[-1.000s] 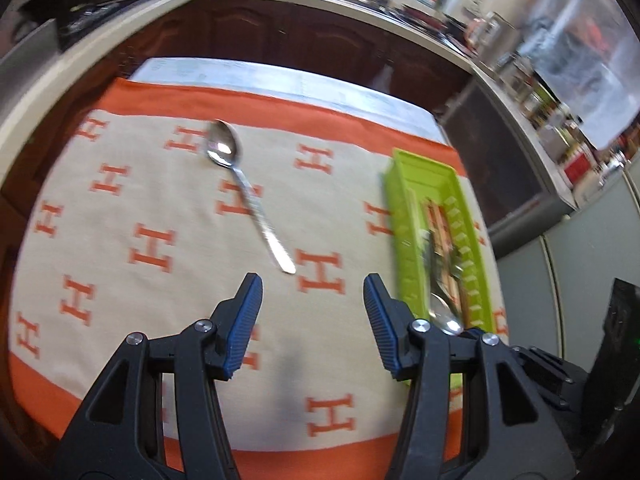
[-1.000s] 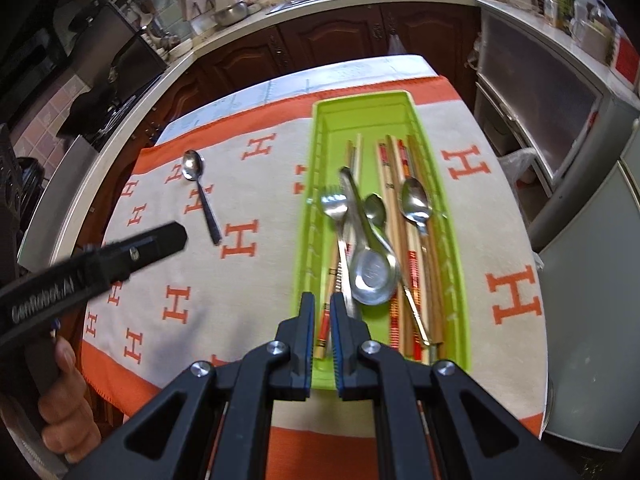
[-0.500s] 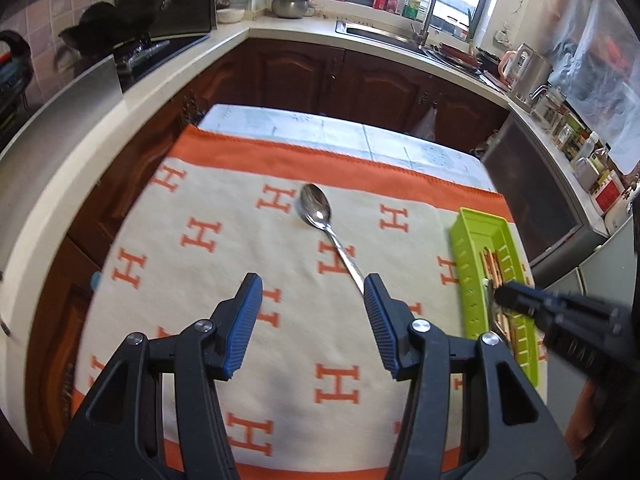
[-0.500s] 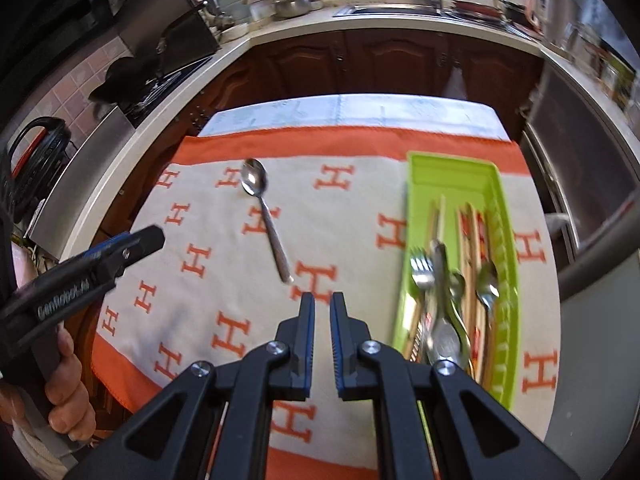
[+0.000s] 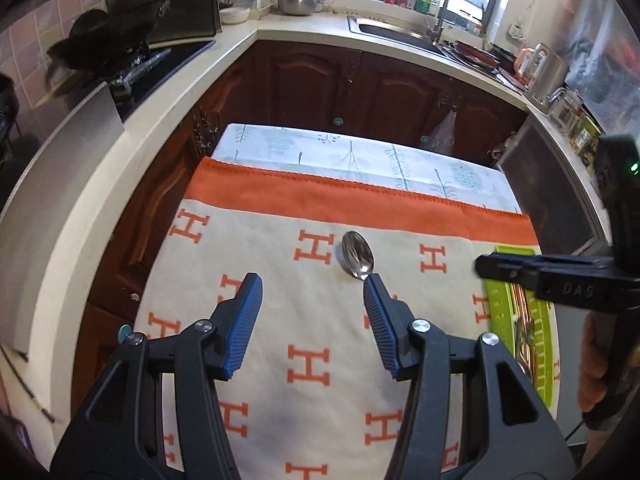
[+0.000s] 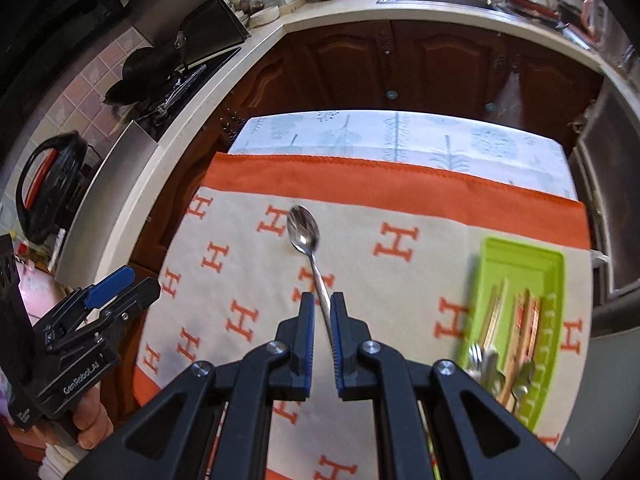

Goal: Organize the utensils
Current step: 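Grasp the long steel spoon by its handle with the right tool, then carry the long spoon into the green tray and open the right tool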

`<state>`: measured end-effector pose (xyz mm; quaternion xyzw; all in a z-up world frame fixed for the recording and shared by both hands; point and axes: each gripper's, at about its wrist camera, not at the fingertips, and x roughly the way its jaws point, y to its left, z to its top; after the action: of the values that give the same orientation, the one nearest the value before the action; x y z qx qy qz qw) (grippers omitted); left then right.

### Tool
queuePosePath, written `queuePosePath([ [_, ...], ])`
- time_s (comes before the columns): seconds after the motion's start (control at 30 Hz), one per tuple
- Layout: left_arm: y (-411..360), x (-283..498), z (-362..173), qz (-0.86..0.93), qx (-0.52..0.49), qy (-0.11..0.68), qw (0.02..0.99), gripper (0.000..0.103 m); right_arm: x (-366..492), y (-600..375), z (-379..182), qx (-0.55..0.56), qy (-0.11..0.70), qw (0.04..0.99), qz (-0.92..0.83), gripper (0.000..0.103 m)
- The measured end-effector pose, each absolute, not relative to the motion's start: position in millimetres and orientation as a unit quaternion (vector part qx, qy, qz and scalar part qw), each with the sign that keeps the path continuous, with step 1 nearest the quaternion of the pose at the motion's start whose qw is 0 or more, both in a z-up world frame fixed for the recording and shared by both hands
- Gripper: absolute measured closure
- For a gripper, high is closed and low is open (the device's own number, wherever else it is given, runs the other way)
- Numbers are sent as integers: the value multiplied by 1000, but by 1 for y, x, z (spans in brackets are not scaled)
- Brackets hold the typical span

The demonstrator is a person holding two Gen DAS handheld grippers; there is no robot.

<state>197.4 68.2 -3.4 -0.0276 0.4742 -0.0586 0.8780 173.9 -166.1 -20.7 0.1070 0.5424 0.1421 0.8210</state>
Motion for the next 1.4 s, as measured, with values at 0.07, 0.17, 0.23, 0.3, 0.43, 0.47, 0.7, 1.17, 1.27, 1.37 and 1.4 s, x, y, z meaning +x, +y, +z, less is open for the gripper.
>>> queuePosePath([
  [0.07,71,212,-17,-55,-37,489,870,54,191,-163,-30,115,552,812,152,85],
  [0.17,76,228,-42,-49,-53,516,854,54,212,-155,-48,119,564,799,171,69],
  [0.23,77,231,-60,-47,-59,530,845,54,229,-148,-68,117,579,787,179,69],
  [0.3,78,232,-77,-45,-60,542,837,54,243,-142,-89,121,595,774,182,69],
  [0.43,84,236,-103,-41,-69,558,826,54,258,-132,-130,109,625,752,181,69],
  [0.47,85,236,-107,-40,-72,560,824,54,259,-129,-139,100,631,747,185,69],
  [0.7,93,238,-132,-39,-87,577,811,54,261,-112,-166,80,649,717,239,71],
  [1.17,88,231,-150,-50,-98,593,798,54,256,-85,-163,-21,603,752,264,97],
  [1.27,89,225,-146,-53,-97,588,801,53,243,-68,-159,-86,586,774,224,97],
  [1.37,91,221,-141,-54,-98,585,803,53,225,-47,-158,-160,561,792,181,98],
  [1.4,92,219,-140,-54,-100,585,803,54,220,-44,-158,-169,556,794,180,98],
])
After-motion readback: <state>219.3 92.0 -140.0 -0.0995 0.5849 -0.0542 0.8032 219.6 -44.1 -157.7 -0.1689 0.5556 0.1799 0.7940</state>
